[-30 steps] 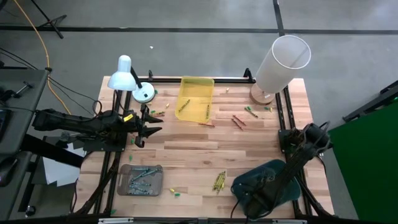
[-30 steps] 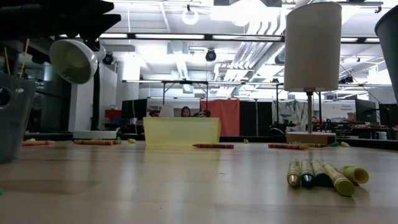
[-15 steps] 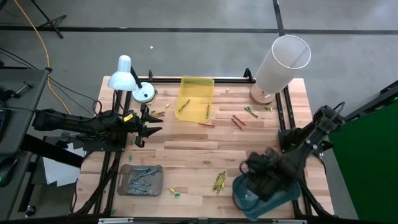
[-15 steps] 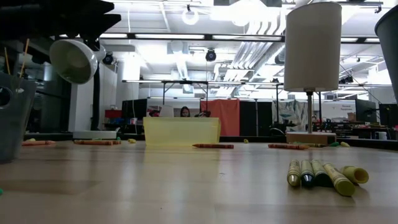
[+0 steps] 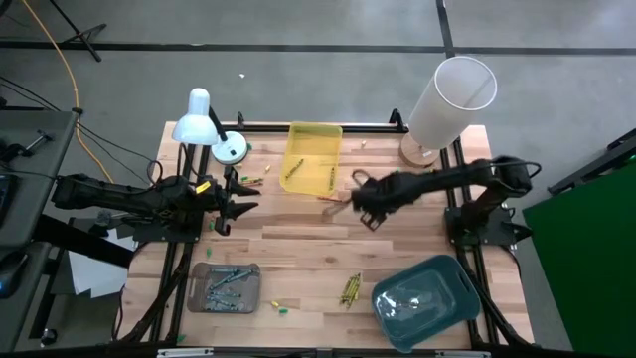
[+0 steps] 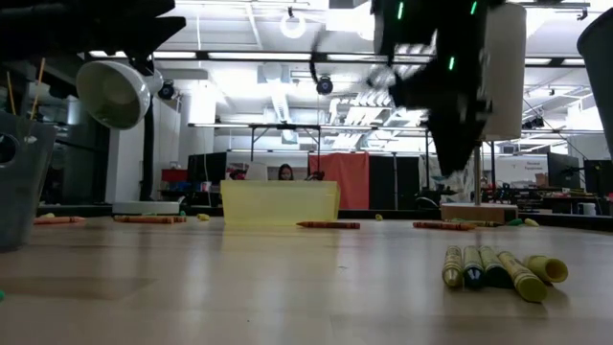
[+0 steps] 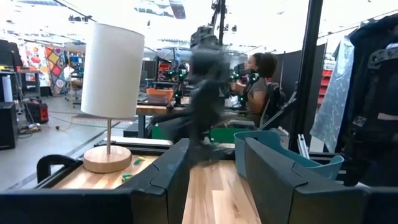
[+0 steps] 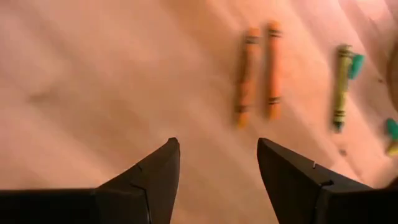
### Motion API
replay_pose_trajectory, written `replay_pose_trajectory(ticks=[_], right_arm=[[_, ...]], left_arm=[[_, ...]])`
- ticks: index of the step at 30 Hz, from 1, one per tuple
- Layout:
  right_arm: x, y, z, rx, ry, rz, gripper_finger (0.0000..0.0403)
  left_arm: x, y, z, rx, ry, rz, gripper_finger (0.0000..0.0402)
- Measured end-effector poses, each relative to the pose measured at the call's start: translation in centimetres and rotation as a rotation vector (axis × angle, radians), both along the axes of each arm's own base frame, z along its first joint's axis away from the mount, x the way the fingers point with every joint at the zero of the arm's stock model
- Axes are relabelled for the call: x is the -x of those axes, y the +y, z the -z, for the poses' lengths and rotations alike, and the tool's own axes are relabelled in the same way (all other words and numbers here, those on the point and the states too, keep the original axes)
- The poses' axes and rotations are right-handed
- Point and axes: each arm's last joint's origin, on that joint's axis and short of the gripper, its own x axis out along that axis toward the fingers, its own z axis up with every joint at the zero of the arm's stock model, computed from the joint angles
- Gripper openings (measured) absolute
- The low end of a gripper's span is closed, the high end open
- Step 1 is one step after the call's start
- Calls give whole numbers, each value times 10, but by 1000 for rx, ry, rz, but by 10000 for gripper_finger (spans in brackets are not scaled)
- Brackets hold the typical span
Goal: Sort crayons
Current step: Put the orange crayon into the pine green bin
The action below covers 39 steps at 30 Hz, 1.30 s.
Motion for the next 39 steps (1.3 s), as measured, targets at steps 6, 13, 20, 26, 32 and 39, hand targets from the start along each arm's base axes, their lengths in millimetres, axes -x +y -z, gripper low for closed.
replay_pose_trajectory(ticks=[6,13,20,26,32,39], right_arm=[[3,-43,37,-95,-130,94,208],[9,-54,49,-49,-142,111,208],[13,-53,60,-48,-144,112,208],[16,-52,65,-35,-146,132,187],[21,-51,73,-42,-151,142,120],[29,-49,84,-57,-168,156,80]], left_arm=[[0,0,1,-2,10,7,140],[0,0,1,-2,9,7,140],[0,0,1,-2,8,6,140],[0,0,1,-2,7,6,140],[0,0,1,-2,7,7,140],[0,0,1,1,8,8,140]])
